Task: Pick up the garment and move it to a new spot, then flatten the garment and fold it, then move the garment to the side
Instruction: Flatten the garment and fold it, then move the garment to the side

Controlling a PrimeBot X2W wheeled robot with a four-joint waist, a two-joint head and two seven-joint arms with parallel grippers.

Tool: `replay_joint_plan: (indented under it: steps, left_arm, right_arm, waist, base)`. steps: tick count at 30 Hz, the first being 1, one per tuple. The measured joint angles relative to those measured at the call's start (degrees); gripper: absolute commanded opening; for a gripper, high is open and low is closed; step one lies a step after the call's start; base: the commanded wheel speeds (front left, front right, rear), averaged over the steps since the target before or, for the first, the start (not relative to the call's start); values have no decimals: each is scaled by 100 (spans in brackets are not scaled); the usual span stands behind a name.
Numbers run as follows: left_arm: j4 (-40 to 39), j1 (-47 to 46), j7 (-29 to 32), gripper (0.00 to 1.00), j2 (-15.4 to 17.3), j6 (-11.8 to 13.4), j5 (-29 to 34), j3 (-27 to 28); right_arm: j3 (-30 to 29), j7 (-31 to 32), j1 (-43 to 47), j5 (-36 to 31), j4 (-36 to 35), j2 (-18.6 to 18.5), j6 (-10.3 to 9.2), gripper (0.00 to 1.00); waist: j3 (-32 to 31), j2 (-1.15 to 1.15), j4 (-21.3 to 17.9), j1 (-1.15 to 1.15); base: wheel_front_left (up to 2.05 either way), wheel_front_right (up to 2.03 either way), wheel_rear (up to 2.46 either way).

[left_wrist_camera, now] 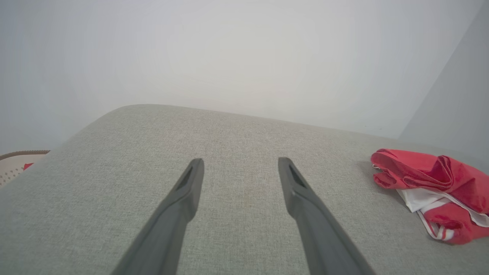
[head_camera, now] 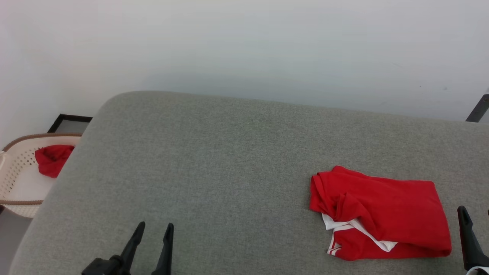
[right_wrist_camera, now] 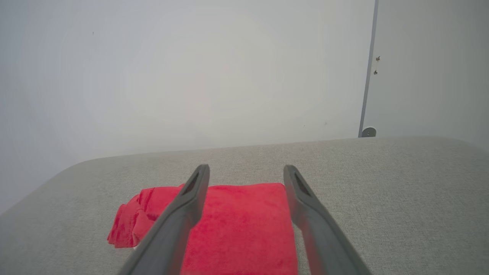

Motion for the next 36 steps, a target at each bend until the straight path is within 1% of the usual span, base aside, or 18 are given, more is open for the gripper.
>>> replay_joint_plan:
  steps: [8, 14, 18, 21, 22, 24, 27, 32, 34, 36]
  left_arm:
    - [-24, -5, 0, 100, 30, 0, -49, -21]
    - [-29, -6, 0, 100, -11, 0, -49, -18]
    - [-76, -7, 0, 100, -66, 0, -49, 60]
    - [-94, -12, 0, 100, -145, 0, -41, 103]
    - [-96, -16, 0, 100, -163, 0, -40, 101]
    - [-88, -16, 0, 100, -197, 0, -38, 85]
    - [-62, -36, 0, 100, -236, 1, -38, 83]
    - [-60, -213, 0, 100, -268, 0, -41, 30]
    - [-59, -288, 0, 100, -264, 1, -41, 4]
    - [-69, -407, 0, 100, -260, 1, -41, -23]
  right_arm:
    - [-19, 43, 0, 9, -21, 55, 0, 100]
    - [3, 62, -16, 35, 12, 64, 0, 100]
    - [58, 300, -266, 9, 99, 15, 0, 100]
    - [113, 842, -644, -57, 209, -192, 0, 100]
    - [170, 1122, -784, -59, 257, -294, 0, 100]
    - [292, 1815, -994, -55, 387, -490, 0, 100]
    - [456, 2911, -1312, 157, 516, -732, 0, 100]
    - [626, 4421, -1779, 365, 635, -1226, 2, 100]
    - [630, 4869, -1957, 434, 700, -1354, 2, 100]
    - [582, 5192, -2148, 528, 784, -1416, 2, 100]
  waist:
    - [14, 0, -26, 0]
    - [13, 0, -56, 0]
    - [31, 0, -95, 0]
    - [80, 0, -116, 0]
    - [97, 0, -120, 0]
    - [126, 0, -113, 0]
    - [171, 0, -77, 0]
    - [343, 0, -9, 0]
    - [442, 0, 20, 0]
    - [556, 0, 50, 0]
  base:
    - [0, 0, 0]
    - [0, 0, 0]
    - [0, 0, 0]
    - [0, 0, 0]
    - [0, 0, 0]
    - [0, 0, 0]
    - [0, 0, 0]
    - [0, 0, 0]
    - [0, 0, 0]
    - [0, 0, 0]
